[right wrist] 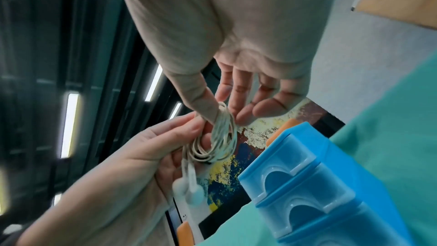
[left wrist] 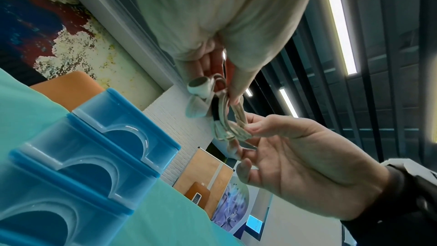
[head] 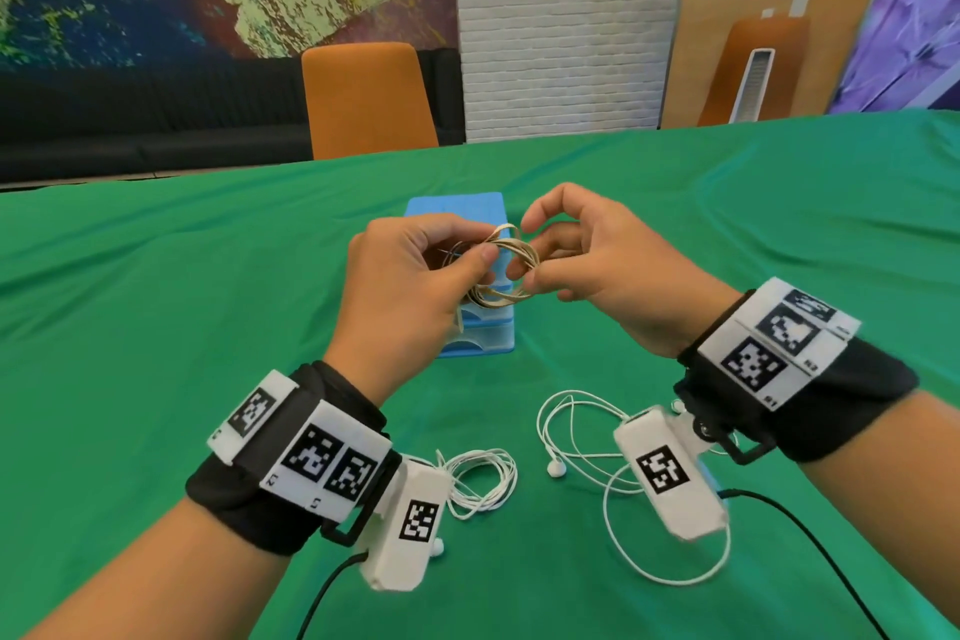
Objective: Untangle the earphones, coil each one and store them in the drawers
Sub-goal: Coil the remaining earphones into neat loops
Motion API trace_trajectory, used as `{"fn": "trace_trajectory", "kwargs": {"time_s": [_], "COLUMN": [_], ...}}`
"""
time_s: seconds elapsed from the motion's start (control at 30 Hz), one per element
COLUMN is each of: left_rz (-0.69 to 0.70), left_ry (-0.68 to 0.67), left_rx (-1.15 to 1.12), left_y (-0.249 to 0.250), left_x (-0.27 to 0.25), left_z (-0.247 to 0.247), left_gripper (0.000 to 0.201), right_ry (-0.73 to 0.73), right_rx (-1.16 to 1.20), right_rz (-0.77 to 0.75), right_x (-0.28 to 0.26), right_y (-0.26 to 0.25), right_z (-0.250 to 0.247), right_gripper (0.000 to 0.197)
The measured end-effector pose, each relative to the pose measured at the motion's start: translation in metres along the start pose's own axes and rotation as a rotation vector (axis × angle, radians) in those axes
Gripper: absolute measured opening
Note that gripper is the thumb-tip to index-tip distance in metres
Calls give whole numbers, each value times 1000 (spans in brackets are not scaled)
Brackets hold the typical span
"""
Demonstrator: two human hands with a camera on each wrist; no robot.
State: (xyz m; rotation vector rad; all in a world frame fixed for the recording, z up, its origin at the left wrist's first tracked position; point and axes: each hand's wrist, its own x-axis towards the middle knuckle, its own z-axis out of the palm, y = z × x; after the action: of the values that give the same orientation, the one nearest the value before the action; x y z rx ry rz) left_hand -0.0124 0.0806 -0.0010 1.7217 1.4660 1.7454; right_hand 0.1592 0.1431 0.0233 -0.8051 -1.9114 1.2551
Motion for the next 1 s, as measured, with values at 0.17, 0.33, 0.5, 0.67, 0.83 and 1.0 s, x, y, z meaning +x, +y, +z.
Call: {"fn": "trace_trajectory", "kwargs": {"time_s": [0.17, 0.33, 0.5, 0.67, 0.83, 1.0], "left_rz": [14, 12, 0, -14, -42, -115], "left_ry": [22, 29, 21, 5, -16, -1], "left_rx": [49, 74, 72, 55, -4, -134], "left_y": [0, -2, -2, -1, 1, 3], "left_x": [2, 4, 4, 4, 2, 2], "left_z": [-2, -6, -4, -4, -6, -4], "left_gripper": [12, 12, 12, 10, 9, 7], "right_ry": [40, -19, -88, -210, -226, -230], "right_rx": [-230, -183, -179, -214, -126, 75], "right_rz": [-120, -132, -89, -36, -17, -24], "right_x": [3, 2, 4, 8, 10, 10], "right_y": [5, 4, 4, 4, 5, 14], "right_z": [1, -3, -8, -10, -11, -11], "right_gripper": [31, 29, 35, 38, 30, 33]}}
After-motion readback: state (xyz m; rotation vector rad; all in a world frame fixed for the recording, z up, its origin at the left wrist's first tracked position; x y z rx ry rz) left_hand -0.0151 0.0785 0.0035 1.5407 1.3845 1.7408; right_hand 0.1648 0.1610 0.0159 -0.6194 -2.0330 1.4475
